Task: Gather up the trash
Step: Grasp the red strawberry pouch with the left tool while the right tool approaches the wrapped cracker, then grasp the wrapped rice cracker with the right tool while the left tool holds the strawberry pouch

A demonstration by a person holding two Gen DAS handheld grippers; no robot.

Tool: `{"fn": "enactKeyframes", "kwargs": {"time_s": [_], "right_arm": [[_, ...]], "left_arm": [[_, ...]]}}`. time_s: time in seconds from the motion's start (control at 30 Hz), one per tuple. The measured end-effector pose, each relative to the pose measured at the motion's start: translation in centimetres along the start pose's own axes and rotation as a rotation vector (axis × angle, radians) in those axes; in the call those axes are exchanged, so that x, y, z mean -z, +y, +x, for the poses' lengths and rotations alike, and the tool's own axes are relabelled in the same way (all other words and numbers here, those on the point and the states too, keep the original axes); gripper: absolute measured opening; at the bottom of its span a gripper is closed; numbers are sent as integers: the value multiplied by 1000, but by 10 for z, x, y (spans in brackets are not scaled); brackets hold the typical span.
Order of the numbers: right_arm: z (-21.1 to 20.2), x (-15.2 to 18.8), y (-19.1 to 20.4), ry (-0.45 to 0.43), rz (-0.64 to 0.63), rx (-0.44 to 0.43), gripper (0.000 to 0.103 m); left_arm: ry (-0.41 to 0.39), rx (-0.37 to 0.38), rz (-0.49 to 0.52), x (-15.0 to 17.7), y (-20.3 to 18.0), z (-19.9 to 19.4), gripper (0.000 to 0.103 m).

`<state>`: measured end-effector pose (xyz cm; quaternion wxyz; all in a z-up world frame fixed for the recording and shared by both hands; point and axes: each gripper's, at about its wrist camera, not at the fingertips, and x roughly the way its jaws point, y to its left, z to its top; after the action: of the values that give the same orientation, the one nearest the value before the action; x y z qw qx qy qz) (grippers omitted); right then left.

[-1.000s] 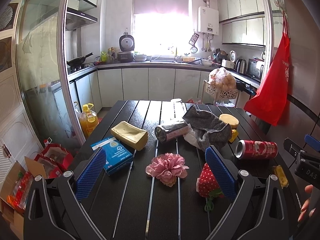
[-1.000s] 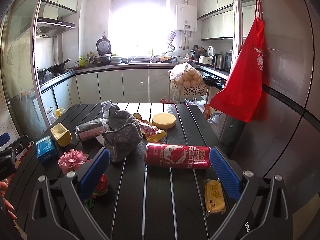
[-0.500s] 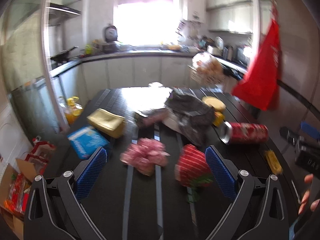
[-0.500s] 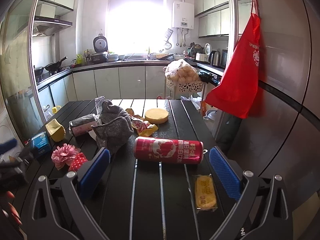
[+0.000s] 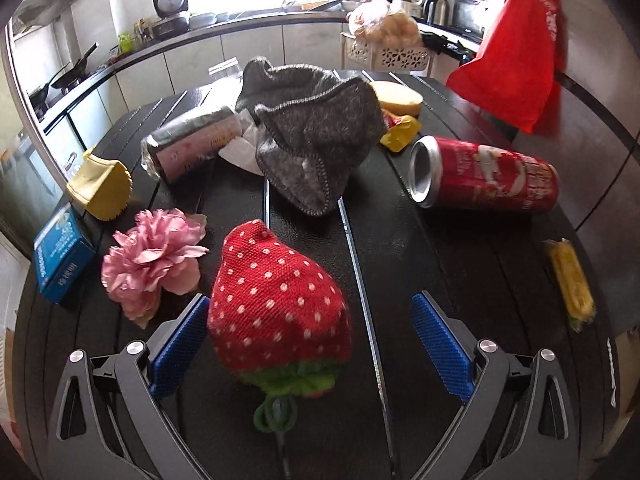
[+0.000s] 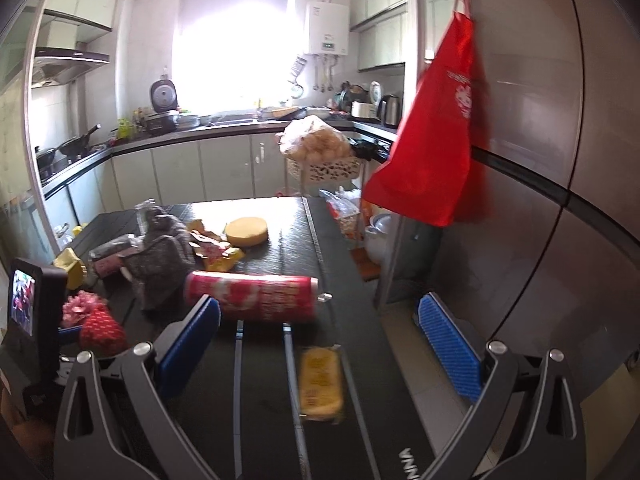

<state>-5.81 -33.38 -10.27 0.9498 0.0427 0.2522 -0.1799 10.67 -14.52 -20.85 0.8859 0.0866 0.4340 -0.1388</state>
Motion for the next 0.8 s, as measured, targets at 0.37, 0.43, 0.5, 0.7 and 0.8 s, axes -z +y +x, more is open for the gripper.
{"fn": "enactKeyframes", "kwargs": {"time_s": [0.37,0.43,0.5,0.7,0.8], "right_arm": [[27,14,-33,66,18,58,100],[31,16,-34,83,3,68,100],[37,20,-34,105,-15,79,100],[59,35,-33,209,-41,36,100],[79,43,-22,301,-50,-39,100]], "left_arm": [[-17,-3,16,-4,-9,14,63],[-28,23,19,-3,-7,12,62],[-48,47,10,-2,-4,8,62],[-148,64,-15,0,11,-22,62],[-187,76,-39,2,20,-38,62]]}}
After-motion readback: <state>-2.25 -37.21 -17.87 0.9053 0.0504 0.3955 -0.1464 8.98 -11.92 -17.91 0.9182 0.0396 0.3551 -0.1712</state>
